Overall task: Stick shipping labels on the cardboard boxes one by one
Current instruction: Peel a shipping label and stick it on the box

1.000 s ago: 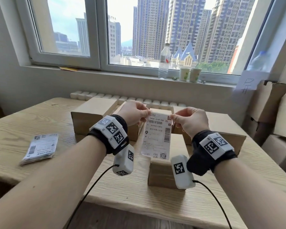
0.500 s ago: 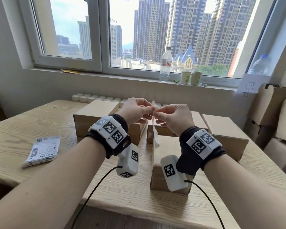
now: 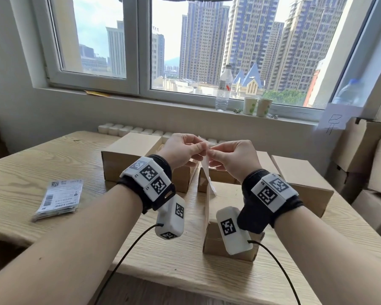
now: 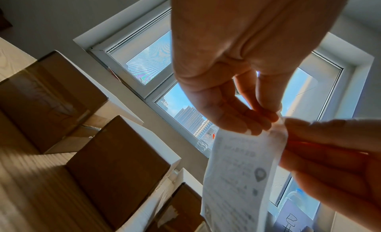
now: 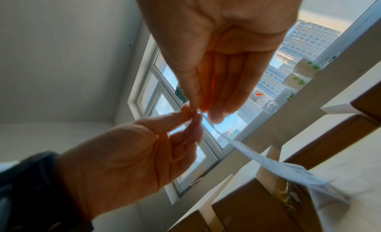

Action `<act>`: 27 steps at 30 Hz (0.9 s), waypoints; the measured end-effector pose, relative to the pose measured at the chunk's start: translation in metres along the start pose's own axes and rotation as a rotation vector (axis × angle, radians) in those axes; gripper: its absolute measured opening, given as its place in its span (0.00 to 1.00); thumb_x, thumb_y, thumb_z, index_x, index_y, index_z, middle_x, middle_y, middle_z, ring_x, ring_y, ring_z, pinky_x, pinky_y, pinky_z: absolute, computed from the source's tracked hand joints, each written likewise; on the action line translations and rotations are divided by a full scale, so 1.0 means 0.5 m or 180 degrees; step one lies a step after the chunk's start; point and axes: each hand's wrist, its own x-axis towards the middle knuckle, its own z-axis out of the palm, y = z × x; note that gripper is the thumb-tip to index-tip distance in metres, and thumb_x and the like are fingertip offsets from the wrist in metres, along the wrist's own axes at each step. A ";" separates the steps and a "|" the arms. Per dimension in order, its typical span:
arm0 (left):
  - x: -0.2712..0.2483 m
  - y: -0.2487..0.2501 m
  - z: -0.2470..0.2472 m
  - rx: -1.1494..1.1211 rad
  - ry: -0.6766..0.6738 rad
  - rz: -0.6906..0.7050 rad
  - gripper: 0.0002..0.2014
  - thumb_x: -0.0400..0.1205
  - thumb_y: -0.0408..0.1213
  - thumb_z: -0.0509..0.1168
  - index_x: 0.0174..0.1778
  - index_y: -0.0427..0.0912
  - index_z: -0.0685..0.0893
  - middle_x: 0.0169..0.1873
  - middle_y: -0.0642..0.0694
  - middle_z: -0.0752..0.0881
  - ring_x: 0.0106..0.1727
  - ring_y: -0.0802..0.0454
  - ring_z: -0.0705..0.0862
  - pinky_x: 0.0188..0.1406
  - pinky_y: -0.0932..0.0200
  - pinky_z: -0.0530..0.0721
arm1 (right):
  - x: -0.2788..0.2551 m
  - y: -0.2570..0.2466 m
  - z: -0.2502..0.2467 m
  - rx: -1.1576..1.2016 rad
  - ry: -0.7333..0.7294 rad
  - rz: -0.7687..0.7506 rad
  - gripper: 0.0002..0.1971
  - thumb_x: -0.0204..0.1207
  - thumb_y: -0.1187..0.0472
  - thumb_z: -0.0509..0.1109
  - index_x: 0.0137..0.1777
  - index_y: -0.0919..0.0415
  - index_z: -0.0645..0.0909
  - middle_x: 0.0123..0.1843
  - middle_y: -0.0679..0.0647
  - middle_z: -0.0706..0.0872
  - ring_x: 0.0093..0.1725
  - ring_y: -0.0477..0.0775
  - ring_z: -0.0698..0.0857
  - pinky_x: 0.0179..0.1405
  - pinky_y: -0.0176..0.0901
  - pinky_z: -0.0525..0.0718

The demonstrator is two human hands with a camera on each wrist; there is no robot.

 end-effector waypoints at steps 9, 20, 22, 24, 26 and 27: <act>-0.002 -0.001 -0.006 0.0141 -0.0030 0.0017 0.06 0.83 0.37 0.64 0.40 0.43 0.82 0.37 0.46 0.85 0.39 0.55 0.84 0.40 0.59 0.85 | 0.004 -0.003 0.012 0.0000 0.0075 0.0108 0.09 0.76 0.61 0.71 0.37 0.62 0.88 0.38 0.62 0.91 0.38 0.55 0.91 0.41 0.47 0.90; 0.007 -0.049 -0.041 0.0591 0.0479 -0.0499 0.12 0.84 0.33 0.60 0.34 0.43 0.78 0.31 0.48 0.81 0.32 0.56 0.80 0.33 0.63 0.80 | 0.001 0.001 -0.025 0.0598 0.0432 0.0733 0.11 0.77 0.66 0.65 0.35 0.65 0.84 0.38 0.62 0.90 0.35 0.56 0.89 0.42 0.48 0.90; 0.007 -0.071 -0.047 0.0770 0.0484 -0.0637 0.13 0.83 0.33 0.61 0.32 0.42 0.78 0.30 0.48 0.81 0.31 0.56 0.79 0.31 0.62 0.78 | -0.002 0.006 -0.033 0.0704 0.0477 0.0832 0.10 0.78 0.66 0.65 0.37 0.65 0.83 0.39 0.62 0.90 0.35 0.56 0.89 0.42 0.48 0.90; 0.006 -0.092 -0.052 0.0968 0.0476 -0.0771 0.14 0.83 0.32 0.61 0.30 0.42 0.79 0.29 0.48 0.81 0.30 0.55 0.79 0.29 0.62 0.77 | -0.005 0.010 -0.037 0.0799 0.0503 0.0905 0.08 0.78 0.66 0.65 0.40 0.67 0.83 0.39 0.62 0.89 0.35 0.57 0.89 0.42 0.47 0.89; 0.004 -0.109 -0.059 0.1216 0.0448 -0.0922 0.14 0.82 0.33 0.61 0.29 0.42 0.80 0.28 0.47 0.81 0.30 0.54 0.79 0.28 0.62 0.77 | -0.006 0.012 -0.041 0.0889 0.0540 0.0952 0.08 0.78 0.66 0.65 0.40 0.68 0.82 0.38 0.62 0.88 0.34 0.56 0.88 0.41 0.47 0.89; 0.002 -0.118 -0.064 0.1333 0.0435 -0.1000 0.13 0.81 0.33 0.62 0.29 0.42 0.81 0.28 0.47 0.82 0.30 0.53 0.80 0.28 0.62 0.77 | -0.007 0.012 -0.043 0.0925 0.0567 0.0968 0.08 0.78 0.66 0.65 0.39 0.67 0.82 0.37 0.62 0.88 0.33 0.56 0.87 0.40 0.47 0.89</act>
